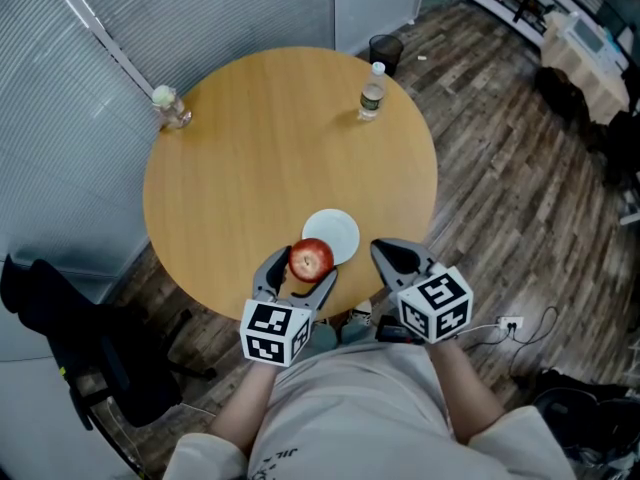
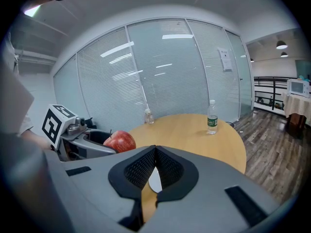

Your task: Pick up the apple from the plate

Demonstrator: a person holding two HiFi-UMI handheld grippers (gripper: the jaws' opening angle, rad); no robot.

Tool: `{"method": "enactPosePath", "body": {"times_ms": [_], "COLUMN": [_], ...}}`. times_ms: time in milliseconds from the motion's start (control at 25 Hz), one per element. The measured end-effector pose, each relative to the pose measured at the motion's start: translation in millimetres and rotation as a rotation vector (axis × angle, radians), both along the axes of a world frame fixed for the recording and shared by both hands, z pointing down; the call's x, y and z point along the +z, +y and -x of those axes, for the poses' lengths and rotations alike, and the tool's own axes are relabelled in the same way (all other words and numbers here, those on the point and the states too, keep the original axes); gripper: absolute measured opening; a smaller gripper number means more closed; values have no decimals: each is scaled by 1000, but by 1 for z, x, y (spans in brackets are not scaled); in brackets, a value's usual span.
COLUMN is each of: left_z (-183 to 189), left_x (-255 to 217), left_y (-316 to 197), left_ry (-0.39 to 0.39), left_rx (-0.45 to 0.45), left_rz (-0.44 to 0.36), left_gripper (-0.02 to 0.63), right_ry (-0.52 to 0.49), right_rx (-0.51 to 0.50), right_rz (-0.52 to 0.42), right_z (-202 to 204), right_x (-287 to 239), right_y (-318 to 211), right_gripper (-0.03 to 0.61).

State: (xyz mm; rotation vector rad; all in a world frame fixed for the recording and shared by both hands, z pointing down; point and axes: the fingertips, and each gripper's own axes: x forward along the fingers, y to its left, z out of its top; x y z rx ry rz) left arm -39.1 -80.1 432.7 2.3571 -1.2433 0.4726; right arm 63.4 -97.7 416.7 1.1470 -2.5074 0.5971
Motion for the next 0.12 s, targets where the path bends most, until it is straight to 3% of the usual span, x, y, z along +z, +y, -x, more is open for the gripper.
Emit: {"method": "enactPosePath", "body": {"times_ms": [120], "left_z": [-3], "left_x": [1], "left_y": [1], "left_ry": [0], "left_rx": [4], "left_rz": [3], "left_gripper": [377], "right_ry": [1], "right_rx": [2], "right_rz": [1], "right_z": [-3], "right_x": [1], "right_y": [1], "right_gripper": [29]}}
